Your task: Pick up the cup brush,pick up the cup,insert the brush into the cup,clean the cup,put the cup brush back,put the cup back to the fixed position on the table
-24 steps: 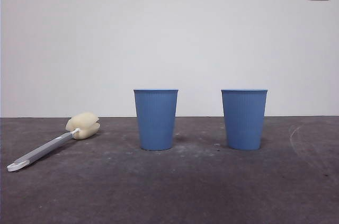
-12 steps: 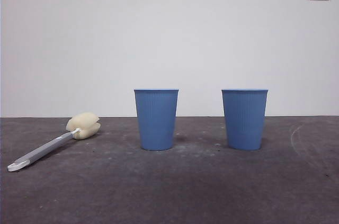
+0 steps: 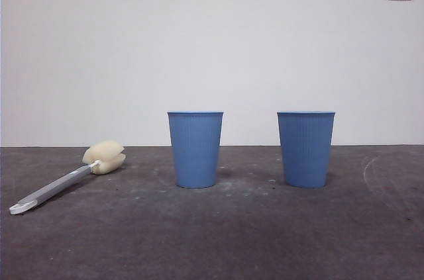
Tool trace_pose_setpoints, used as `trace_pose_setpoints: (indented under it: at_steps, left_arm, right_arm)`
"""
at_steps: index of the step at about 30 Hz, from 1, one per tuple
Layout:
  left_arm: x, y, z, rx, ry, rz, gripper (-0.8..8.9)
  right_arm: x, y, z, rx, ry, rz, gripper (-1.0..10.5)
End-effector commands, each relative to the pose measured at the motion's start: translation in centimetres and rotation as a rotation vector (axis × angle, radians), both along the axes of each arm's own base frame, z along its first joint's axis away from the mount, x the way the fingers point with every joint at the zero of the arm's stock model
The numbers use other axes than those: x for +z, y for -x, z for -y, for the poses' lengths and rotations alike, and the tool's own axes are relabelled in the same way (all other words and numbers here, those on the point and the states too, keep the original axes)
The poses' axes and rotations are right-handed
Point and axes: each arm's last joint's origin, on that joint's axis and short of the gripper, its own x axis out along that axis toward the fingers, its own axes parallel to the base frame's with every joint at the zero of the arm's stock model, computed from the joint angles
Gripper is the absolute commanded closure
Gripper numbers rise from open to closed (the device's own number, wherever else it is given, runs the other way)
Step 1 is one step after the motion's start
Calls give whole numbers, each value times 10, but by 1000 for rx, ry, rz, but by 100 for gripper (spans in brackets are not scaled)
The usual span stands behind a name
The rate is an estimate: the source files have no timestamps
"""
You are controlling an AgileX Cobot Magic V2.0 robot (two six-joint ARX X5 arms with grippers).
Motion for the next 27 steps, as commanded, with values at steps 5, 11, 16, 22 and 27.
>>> trace_pose_setpoints:
  at_steps: [5,11,16,22,27]
  left_arm:
    - [-3,-1,0,2,9,-24,817]
    - [-5,-2,0,1,12,-48,817]
    - [-7,-3,-1,2,13,-65,817]
    - [-9,-4,-1,2,16,-90,817]
    - [-11,-5,-1,2,19,-114,817]
  right_arm:
    - [1,0,0,-8,-9,6,946]
    - [6,-3,3,-34,55,113,946]
    - [19,-5,12,-81,-109,373,946]
    - [3,-2,31,-174,-142,641,946]
    - [-30,-1,42,-280,-97,761,946]
